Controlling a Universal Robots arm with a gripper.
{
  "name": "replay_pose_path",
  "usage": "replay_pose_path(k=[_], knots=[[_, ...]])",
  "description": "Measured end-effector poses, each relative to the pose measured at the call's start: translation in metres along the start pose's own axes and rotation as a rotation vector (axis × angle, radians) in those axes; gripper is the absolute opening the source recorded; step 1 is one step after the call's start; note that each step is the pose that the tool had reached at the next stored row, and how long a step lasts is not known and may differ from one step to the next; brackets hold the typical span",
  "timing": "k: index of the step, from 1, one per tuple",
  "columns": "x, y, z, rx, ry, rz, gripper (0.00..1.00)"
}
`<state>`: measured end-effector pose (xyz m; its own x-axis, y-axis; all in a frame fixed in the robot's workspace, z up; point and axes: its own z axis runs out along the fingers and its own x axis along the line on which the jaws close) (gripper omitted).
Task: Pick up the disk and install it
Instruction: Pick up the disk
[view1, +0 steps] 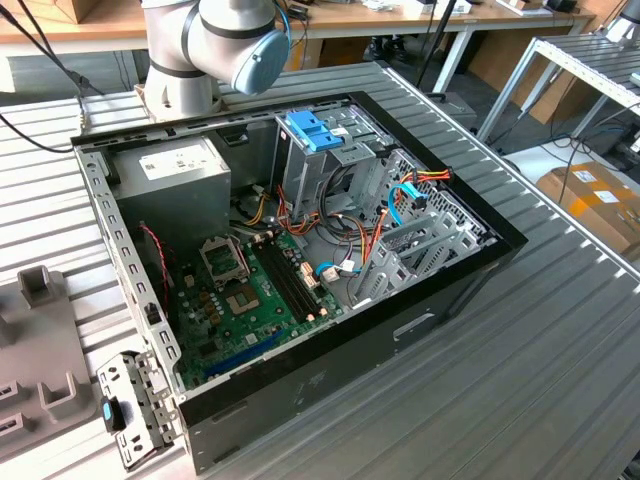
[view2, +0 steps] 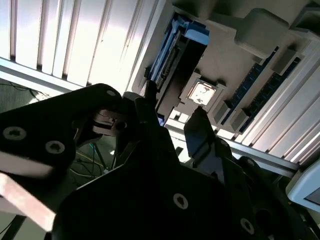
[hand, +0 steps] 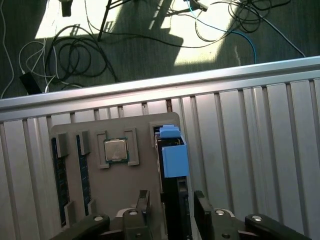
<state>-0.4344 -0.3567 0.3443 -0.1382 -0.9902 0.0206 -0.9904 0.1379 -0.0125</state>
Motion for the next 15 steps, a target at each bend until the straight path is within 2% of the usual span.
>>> replay_pose_path(k=[3,7,11,15], knots=[[0.0,0.0,0.0001,0.0,0.0,0.0,0.66],[-0.0001,0.0,0.001,0.0008,-0.0003,-0.001,0.66],[-0.0018,0.0004,0.0048,0.0031,-0.0007,-0.031,0.66],[-0.004,0.0062,0.0104,0.0043,-0.001,-0.044,0.66]])
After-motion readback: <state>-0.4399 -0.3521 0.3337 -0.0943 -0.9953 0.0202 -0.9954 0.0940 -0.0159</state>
